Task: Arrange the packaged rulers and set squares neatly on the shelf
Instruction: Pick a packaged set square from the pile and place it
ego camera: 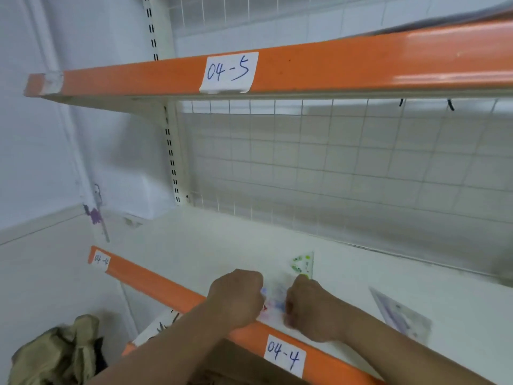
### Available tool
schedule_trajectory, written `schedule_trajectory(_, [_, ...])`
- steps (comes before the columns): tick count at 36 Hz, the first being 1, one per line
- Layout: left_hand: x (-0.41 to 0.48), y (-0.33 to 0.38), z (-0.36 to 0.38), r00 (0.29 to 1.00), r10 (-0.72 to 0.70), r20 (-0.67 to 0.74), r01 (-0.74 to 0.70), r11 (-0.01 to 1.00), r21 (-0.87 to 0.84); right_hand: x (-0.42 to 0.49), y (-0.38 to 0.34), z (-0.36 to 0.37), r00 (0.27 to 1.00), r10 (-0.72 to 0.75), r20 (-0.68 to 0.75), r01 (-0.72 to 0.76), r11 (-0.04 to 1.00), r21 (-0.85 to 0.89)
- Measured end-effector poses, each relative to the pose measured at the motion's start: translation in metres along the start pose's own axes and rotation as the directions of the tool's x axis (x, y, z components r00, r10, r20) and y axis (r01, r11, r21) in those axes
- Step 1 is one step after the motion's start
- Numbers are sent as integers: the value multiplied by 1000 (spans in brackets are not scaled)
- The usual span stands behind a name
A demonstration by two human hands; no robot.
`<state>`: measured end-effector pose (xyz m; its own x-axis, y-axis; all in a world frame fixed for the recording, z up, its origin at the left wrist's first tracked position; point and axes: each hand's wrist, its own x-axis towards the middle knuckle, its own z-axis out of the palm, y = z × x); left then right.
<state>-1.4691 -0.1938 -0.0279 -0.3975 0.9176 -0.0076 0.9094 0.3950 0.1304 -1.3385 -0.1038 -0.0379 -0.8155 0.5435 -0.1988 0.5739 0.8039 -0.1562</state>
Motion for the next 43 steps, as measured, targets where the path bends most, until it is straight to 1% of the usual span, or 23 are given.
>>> schedule_trajectory(6, [5, -10, 4, 990, 97, 102, -93, 995, -48, 0, -1, -3, 998, 60, -13, -60, 998, 17])
schedule_trajectory(8, [6, -11, 6, 986, 124, 115, -119, 992, -45, -1, -1, -6, 996, 81, -21, -81, 996, 35])
schedule_trajectory(14, [11, -6, 4, 984, 173, 37, -174, 985, 0, -8, 0, -12, 996, 81, -37, -78, 995, 69])
schedule_trajectory(18, [13, -4, 0, 981, 193, 7, -193, 980, 40, -13, 1, -12, 989, 75, -127, -61, 992, 110])
schedule_trajectory(21, [15, -2, 0, 980, 199, -11, -198, 979, 43, -15, 1, -9, 977, 99, -190, -74, 988, 133])
schedule_trajectory(26, [18, 4, -1, 975, 221, 1, -221, 975, 5, -21, 2, -8, 946, 142, -291, -130, 990, 60])
schedule_trajectory(31, [21, 11, -5, 964, 263, 35, -263, 965, -3, -30, 8, -6, 922, 195, -334, -211, 977, -12])
schedule_trajectory(39, [21, 27, -3, 940, 343, -4, -342, 939, 29, -52, 12, 0, 874, 287, -391, -339, 938, -70])
schedule_trajectory(43, [20, 38, 0, 915, 404, 16, -404, 914, 23, -69, 14, 3, 845, 357, -398, -410, 911, -54])
